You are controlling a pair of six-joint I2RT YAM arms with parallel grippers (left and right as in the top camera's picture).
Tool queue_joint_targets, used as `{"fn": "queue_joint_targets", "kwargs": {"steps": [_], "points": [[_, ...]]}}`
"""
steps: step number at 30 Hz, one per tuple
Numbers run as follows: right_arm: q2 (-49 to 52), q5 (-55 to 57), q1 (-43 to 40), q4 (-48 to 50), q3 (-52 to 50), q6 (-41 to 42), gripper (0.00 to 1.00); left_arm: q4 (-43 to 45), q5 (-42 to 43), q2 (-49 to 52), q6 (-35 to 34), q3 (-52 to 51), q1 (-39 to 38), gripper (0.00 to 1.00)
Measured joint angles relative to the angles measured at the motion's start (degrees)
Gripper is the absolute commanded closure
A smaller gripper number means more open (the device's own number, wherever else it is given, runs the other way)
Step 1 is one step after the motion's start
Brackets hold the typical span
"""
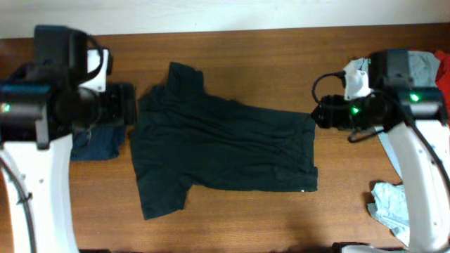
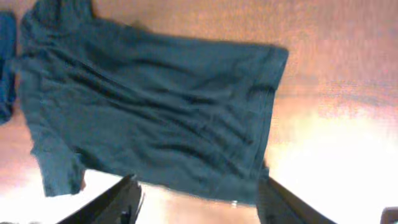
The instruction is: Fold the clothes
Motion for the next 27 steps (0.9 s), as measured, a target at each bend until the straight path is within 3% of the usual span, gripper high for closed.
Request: {"fn": "queue_joint_targets", "kwargs": {"steps": [4, 7, 13, 18, 27], "points": [[-0.7, 0.1, 0.0, -4.0, 0.0, 1.5, 0.32, 0.0, 3.1, -1.6, -3.5, -8.8, 0.0, 0.21], [-0.3, 0.1, 0.0, -4.5, -0.2, 2.1, 0.30, 2.8, 5.9, -1.0, -5.4, -20.9, -0.3, 0.21], [-0.3, 0.2, 0.0, -4.9, -0.3, 2.7, 0.26, 21.1, 9.7, 0.3, -7.8, -51.0, -4.7, 0.19], [-0.3, 0.3, 0.0, -4.9, -0.3, 2.9, 0.22, 35.5, 12.0, 0.5, -8.6, -69.2, -9.1, 0.15], [-0.3, 1.2, 0.0, -5.3, -1.5, 3.0, 0.22, 43.7, 14.3, 0.5, -9.6, -77.9, -10.0, 0.43]]}}
